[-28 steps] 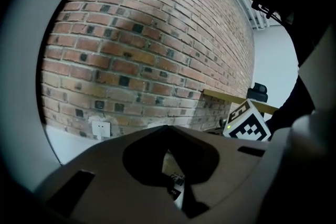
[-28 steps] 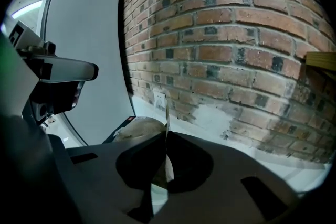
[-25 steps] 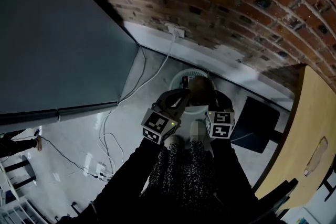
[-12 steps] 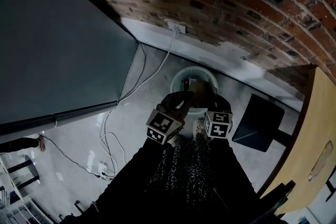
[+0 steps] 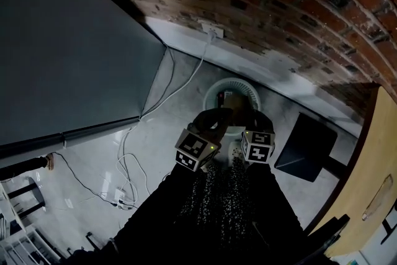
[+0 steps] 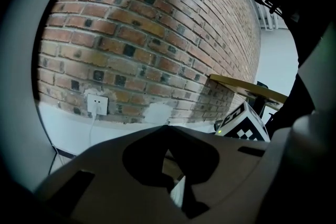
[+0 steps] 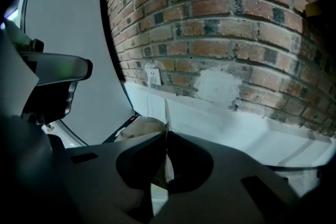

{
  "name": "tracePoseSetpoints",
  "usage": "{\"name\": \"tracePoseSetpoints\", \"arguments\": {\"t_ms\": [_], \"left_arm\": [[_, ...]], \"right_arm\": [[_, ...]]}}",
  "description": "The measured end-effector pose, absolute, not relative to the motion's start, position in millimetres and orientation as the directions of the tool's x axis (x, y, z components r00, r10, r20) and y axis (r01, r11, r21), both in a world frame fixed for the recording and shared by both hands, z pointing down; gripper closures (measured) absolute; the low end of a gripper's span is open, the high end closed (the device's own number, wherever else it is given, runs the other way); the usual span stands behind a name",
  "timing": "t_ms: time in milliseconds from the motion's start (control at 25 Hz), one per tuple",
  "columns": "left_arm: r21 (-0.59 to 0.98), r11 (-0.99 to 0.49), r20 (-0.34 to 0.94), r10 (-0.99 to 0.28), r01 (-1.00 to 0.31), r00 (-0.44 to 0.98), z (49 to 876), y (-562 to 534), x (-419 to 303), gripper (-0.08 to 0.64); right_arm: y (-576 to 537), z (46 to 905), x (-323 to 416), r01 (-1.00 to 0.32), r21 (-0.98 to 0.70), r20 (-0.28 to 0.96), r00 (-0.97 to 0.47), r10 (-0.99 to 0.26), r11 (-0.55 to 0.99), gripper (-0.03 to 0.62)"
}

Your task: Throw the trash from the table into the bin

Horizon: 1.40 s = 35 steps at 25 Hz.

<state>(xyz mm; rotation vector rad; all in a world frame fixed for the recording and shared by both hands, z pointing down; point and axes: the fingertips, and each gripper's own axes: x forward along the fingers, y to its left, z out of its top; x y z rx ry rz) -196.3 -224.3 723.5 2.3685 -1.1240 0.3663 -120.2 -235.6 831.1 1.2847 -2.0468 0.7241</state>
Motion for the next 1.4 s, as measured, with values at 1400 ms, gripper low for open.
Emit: {"name": "tracePoseSetpoints", "arguments": {"t_ms": [1400], "left_arm": [[0.304, -0.497, 0.37, -0.725, -0.813, 0.581, 621.0, -217.2, -215.6, 0.555]], "right_arm": [[-220.1, 691.5, -128.6, -0.825, -0.217, 0.646, -0.523, -0.557, 0.523, 0.566]]}}
